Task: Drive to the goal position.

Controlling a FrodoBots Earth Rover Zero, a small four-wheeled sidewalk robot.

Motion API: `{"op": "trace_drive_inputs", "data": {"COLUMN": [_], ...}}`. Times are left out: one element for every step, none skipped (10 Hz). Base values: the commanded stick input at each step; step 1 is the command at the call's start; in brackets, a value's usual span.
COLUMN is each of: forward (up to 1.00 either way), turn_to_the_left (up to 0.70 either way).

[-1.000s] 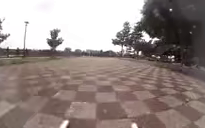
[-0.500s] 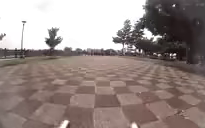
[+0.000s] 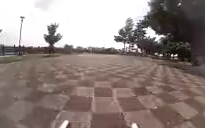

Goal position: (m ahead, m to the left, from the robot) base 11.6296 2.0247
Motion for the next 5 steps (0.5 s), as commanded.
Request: {"op": "trace_drive_inputs", "data": {"forward": [1.00, 1.00, 1.00, 1.00, 1.00], "turn_to_the_left": [0.00, 0.00, 0.00, 0.00, 0.00]}}
